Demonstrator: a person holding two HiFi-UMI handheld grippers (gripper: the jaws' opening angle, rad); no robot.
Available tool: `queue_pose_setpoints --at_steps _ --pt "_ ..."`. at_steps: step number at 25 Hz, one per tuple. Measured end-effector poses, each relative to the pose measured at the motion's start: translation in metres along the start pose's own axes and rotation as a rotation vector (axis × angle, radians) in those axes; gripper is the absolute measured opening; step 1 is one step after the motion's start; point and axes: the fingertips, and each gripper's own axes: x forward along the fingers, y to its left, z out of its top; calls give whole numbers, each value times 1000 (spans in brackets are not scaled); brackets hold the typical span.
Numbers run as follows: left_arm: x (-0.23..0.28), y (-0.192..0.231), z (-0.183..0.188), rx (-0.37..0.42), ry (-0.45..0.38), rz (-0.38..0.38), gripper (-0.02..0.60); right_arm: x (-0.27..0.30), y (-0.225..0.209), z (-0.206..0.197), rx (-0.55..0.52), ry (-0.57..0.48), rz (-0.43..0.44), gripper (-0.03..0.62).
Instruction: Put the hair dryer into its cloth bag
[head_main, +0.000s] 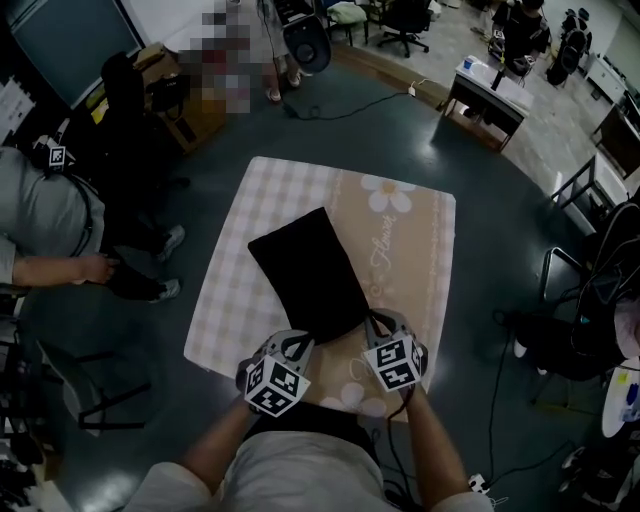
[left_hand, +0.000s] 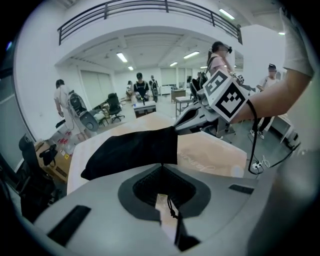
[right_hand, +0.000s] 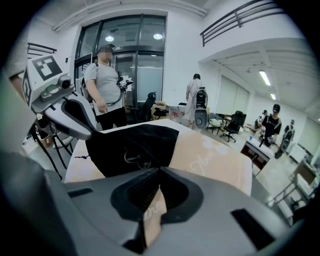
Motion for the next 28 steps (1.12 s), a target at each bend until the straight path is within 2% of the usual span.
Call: queue_pose_setpoints --at_steps 6,17,22,28 --pt "17 -12 -21 -17 14 -1 14 4 -4 -17 23 -3 -18 18" --pt "34 -23 -50 -60 46 50 14 14 8 -42 -41 35 9 20" --pt "44 -25 -56 -122 51 62 14 21 7 -52 -17 45 17 20" --pt "57 -28 -67 -147 84 58 14 27 8 -62 27 60 9 20"
